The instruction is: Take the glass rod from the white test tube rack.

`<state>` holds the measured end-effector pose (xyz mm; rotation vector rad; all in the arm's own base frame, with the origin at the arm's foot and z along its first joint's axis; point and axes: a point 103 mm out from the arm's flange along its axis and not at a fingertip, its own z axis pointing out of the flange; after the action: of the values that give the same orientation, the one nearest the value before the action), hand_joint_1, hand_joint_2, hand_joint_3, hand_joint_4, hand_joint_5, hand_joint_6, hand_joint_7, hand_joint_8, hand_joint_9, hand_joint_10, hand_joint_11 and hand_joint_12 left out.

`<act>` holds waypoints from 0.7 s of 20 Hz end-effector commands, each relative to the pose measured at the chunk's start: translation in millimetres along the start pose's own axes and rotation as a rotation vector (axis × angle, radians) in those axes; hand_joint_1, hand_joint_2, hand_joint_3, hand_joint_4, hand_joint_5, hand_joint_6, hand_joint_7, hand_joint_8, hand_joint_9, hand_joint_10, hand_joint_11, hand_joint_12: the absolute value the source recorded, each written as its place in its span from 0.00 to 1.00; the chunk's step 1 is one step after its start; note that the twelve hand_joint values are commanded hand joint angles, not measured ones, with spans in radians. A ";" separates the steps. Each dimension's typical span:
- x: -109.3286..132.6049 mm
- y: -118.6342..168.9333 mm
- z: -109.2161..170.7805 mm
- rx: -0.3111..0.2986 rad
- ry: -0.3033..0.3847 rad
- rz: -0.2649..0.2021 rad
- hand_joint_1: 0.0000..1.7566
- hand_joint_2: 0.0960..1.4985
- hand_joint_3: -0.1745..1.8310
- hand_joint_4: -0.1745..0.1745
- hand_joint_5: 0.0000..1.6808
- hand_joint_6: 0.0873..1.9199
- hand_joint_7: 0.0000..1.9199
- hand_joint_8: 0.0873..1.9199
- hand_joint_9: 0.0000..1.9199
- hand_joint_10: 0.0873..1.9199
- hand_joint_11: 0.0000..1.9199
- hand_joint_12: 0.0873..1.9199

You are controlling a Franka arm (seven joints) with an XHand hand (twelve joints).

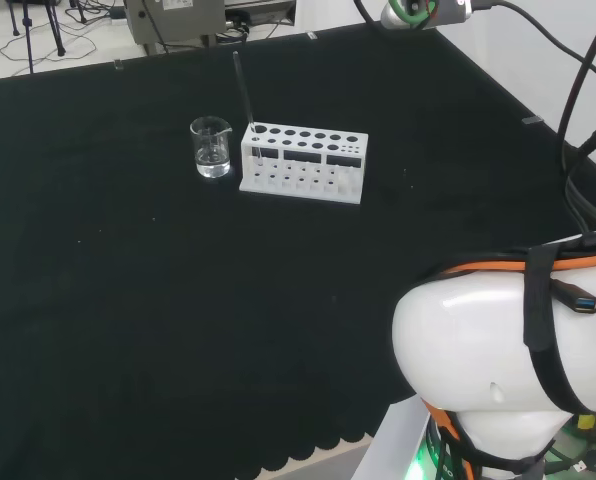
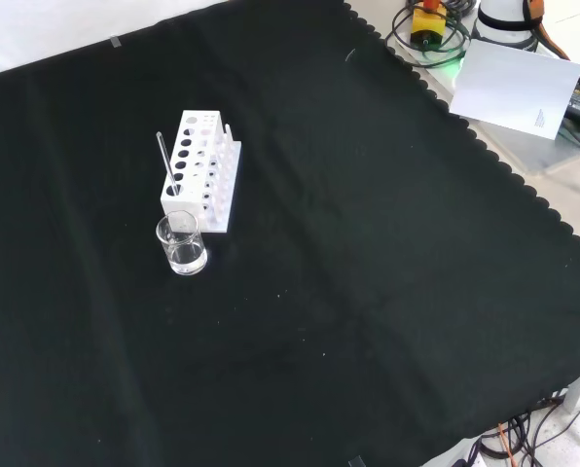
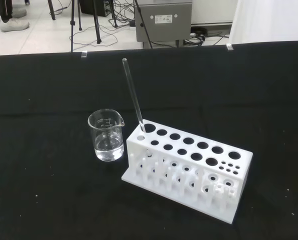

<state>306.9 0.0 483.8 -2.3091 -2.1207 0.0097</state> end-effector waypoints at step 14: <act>-2.2 54.4 18.2 0.009 -0.016 -0.044 0.34 0.58 0.31 0.00 0.08 0.00 0.03 0.45 0.19 0.43 0.20 0.71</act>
<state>329.4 -2.7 473.1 -2.2902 -2.1375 0.0231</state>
